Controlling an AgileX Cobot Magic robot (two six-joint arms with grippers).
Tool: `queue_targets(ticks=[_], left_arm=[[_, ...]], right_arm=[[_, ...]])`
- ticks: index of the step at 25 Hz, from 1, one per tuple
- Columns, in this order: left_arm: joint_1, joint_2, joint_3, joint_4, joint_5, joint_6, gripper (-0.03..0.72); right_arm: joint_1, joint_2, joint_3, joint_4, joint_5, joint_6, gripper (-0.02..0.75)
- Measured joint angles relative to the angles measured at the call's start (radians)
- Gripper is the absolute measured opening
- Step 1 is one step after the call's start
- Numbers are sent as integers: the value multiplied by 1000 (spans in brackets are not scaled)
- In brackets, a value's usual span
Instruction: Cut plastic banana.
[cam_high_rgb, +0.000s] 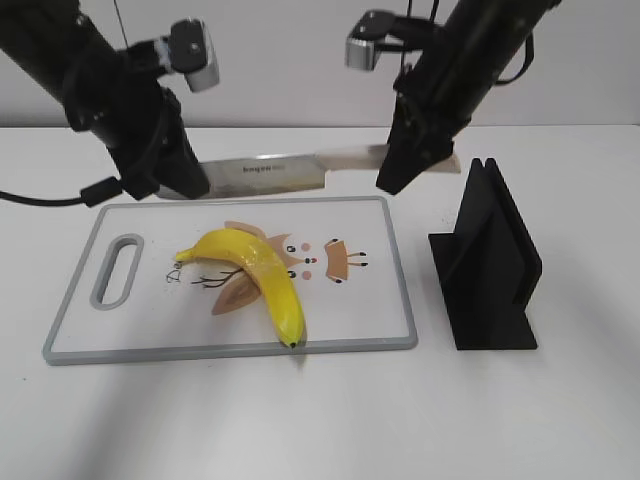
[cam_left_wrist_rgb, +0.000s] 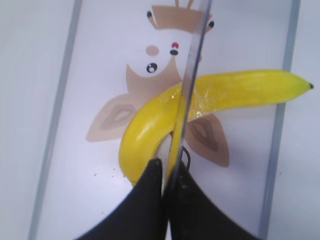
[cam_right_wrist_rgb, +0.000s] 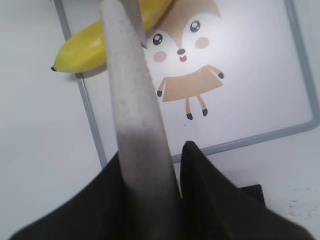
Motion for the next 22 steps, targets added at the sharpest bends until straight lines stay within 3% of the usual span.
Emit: queue_targets(ticks=[5, 15, 17, 19, 21, 22], left_arm=[[1, -111, -27, 15, 45, -13, -15], [0, -144, -28, 54, 49, -54, 0], [0, -144, -29, 45, 39, -66, 83], [0, -144, -30, 17, 33, -117, 259], [0, -144, -31, 7, 5, -208, 503], [0, -144, -34, 11, -14, -263, 568]], right_arm=[[1, -59, -102, -5, 48, -1, 238], [4, -67, -111, 4, 48, -1, 242], [4, -67, -111, 9, 48, 6, 242], [4, -67, -111, 16, 48, 13, 233], [4, -67, -111, 26, 48, 24, 218], [4, -67, -111, 36, 48, 29, 209]])
